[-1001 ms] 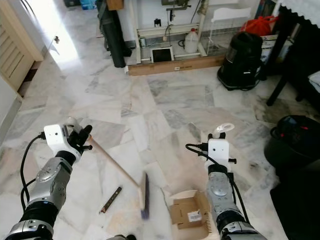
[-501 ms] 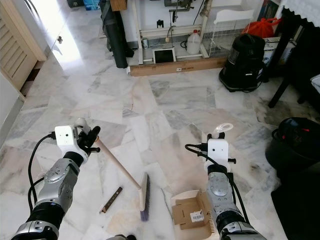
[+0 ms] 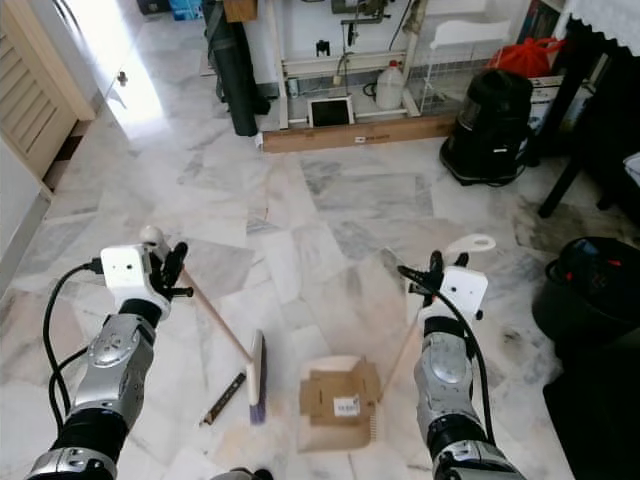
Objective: Sweep floor
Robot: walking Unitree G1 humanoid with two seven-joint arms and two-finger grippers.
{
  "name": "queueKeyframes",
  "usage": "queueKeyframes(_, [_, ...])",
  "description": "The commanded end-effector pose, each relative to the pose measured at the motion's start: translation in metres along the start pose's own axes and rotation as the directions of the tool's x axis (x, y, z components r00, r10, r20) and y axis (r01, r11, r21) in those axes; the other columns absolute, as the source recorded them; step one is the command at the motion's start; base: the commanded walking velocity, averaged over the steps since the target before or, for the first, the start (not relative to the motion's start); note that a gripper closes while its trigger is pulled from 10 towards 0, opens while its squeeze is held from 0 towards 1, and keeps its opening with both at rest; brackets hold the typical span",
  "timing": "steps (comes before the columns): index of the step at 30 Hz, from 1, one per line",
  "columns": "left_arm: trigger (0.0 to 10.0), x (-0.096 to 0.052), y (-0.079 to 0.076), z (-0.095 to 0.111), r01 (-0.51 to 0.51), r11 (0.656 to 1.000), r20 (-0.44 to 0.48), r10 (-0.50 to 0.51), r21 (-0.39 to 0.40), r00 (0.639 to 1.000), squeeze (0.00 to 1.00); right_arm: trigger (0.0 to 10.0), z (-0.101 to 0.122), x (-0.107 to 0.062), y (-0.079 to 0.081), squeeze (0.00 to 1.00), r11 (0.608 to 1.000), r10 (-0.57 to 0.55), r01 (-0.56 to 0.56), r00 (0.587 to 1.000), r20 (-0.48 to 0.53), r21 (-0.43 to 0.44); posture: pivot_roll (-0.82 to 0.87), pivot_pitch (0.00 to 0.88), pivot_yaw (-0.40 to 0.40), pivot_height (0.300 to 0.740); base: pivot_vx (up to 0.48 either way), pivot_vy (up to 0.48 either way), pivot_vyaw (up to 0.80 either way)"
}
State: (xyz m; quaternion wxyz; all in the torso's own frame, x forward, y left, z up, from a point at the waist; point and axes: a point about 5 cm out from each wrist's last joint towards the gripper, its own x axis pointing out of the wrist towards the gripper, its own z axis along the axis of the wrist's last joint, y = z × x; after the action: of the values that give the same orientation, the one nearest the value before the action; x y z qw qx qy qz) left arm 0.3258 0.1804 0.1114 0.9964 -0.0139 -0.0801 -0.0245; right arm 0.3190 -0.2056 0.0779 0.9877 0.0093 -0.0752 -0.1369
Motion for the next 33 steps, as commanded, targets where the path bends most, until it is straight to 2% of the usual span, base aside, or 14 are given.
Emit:
queueKeyframes(1, [10.0, -0.001, 0.000, 0.009, 0.012, 0.998, 0.058, -0.016, 0.062, 0.998, 0.00, 10.0, 0.015, 0.006, -0.001, 0.00, 1.000, -0.009, 0.007, 0.997, 0.083, 0.026, 0.05, 0.025, 0.057, 0.740, 0.000, 0.000, 0.00])
queueKeyframes(6, [10.0, -0.002, -0.004, 0.011, 0.017, 0.996, 0.075, -0.023, 0.083, 0.997, 0.00, 10.0, 0.020, 0.007, -0.003, 0.00, 1.000, -0.001, -0.001, 0.994, 0.109, 0.024, 0.04, 0.020, 0.043, 0.740, 0.000, 0.000, 0.00])
queueKeyframes(11, [10.0, 0.003, -0.001, 0.015, -0.012, 0.997, 0.090, 0.005, 0.076, 0.996, 0.00, 10.0, 0.022, 0.006, -0.001, 0.00, 1.000, 0.028, -0.029, 0.993, 0.118, 0.008, 0.04, 0.018, 0.039, 0.740, 0.000, 0.000, 0.22])
queueKeyframes(33, [10.0, 0.002, -0.006, 0.013, -0.003, 0.996, 0.087, -0.005, 0.087, 0.996, 0.00, 10.0, 0.032, 0.007, 0.009, 0.00, 0.998, 0.057, -0.062, 0.988, 0.147, 0.030, 0.04, 0.000, 0.049, 0.740, 0.000, 0.000, 0.79])
